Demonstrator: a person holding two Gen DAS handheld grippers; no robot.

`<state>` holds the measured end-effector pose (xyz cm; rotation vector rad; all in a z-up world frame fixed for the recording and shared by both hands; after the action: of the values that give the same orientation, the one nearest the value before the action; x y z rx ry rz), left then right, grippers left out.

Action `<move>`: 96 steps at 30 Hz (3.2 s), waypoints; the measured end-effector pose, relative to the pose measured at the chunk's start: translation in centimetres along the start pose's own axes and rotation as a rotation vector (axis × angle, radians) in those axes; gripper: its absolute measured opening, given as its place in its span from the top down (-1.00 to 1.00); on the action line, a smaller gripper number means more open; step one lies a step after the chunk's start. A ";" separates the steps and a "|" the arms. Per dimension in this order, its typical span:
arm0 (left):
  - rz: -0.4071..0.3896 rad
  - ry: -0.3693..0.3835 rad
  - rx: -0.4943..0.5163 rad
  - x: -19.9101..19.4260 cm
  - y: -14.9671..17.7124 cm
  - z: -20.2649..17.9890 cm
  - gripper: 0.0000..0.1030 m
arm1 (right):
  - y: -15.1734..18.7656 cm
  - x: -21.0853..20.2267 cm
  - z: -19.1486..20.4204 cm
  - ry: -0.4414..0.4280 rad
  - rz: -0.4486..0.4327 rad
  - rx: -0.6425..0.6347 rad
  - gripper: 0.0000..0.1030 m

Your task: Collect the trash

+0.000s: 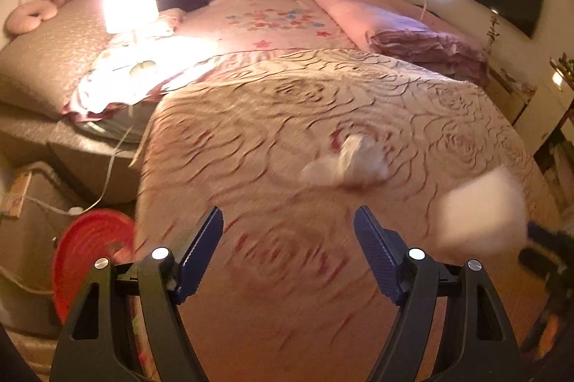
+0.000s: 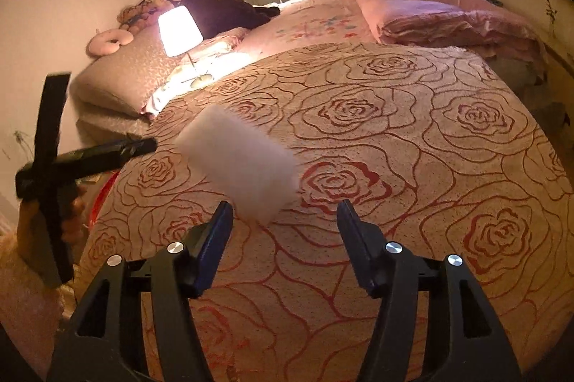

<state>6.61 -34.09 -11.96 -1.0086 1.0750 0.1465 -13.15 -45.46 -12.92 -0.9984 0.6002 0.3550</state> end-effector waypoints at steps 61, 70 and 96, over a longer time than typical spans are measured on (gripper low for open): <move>-0.056 -0.037 -0.101 -5.5 8.8 5.1 0.51 | 1.9 -1.5 11.3 -0.167 0.028 -0.209 -0.21; -0.056 -0.031 -0.096 -5.5 9.2 4.9 0.51 | 1.4 -0.2 7.2 0.009 0.007 -0.197 -0.79; -0.033 -0.035 -0.100 -4.9 10.3 5.3 0.51 | 3.2 2.9 11.7 -0.193 0.147 -0.375 -0.86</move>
<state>2.01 -22.55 -13.90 -1.1094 1.0271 0.1924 -8.97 -33.72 -12.19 -1.2630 0.4396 0.7046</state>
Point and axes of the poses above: each gripper's, at about its wrist camera, not at the fingertips, and x roughly the way its jaws point, z to its left, y to its underside, the point moved 10 cm from there along x, roughly the way its jaws point, and after that the axes turned 8 degrees about -y, right-handed, at the moved point
